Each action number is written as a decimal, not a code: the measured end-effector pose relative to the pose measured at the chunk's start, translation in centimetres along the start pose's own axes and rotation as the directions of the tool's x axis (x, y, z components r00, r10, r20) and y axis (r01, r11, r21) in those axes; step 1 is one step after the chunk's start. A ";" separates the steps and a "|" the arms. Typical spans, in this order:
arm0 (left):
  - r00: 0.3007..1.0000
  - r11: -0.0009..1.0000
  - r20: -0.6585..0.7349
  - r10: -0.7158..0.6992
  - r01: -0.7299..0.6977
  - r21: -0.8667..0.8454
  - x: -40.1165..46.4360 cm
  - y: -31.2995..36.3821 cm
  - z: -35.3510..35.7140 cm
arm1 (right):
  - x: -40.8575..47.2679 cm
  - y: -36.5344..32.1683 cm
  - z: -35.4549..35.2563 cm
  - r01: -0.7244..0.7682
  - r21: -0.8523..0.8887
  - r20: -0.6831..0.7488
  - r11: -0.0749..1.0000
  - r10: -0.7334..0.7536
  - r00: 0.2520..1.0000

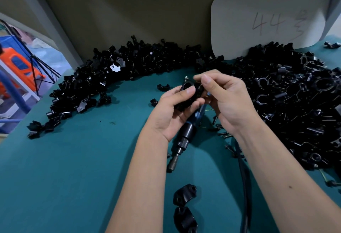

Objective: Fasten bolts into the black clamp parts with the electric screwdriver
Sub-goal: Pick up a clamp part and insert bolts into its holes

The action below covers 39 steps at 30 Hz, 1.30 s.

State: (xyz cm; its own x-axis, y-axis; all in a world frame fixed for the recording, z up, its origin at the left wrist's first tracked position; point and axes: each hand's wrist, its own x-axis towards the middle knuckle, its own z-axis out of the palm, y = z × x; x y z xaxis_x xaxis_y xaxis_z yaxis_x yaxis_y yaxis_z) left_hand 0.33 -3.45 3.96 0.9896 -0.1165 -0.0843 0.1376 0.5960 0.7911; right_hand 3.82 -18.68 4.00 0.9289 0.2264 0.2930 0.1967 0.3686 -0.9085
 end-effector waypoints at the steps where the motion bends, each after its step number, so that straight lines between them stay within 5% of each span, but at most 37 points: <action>1: 1.000 1.000 0.009 -0.013 0.013 -0.015 -0.1 0.0 -0.1 | -0.1 -0.2 -0.1 -0.045 0.034 0.047 0.998 0.044 0.998; 4: 1.000 0.999 0.005 -0.028 0.028 -0.045 -0.2 0.1 -0.4 | -0.3 -0.3 0.0 -0.164 0.119 0.122 0.979 0.149 0.981; 14: 0.998 0.998 0.003 -0.059 0.059 0.001 -0.2 -0.1 -0.2 | -0.4 -0.6 0.5 -0.291 0.185 0.035 0.939 0.290 0.956; 19: 0.999 0.999 0.002 -0.040 0.040 -0.036 -0.2 0.3 -0.8 | -0.4 -1.0 0.2 -0.290 0.189 0.091 0.938 0.277 0.956; 25: 1.000 1.000 0.008 -0.010 0.010 0.014 0.0 -0.1 -0.6 | -0.4 -0.5 1.3 -0.245 0.117 -0.081 0.962 0.256 0.963; 31: 0.999 0.998 -0.014 0.036 -0.036 -0.042 0.2 -0.1 -0.7 | -0.4 -0.6 0.9 -0.237 0.157 0.016 0.959 0.238 0.971; 39: 0.999 0.998 0.002 0.046 -0.046 0.032 0.2 -0.1 -0.9 | -0.6 -0.5 1.4 -0.267 0.080 -0.084 0.960 0.274 0.958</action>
State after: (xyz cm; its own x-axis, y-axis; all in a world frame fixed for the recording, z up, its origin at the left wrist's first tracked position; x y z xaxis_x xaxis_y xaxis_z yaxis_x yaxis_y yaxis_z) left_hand 0.57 -2.79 3.34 0.9948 -0.0910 -0.0467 0.0908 0.5751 0.8130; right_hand 2.70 -17.73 4.65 0.9702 0.2423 0.0072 -0.0844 0.3651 -0.9271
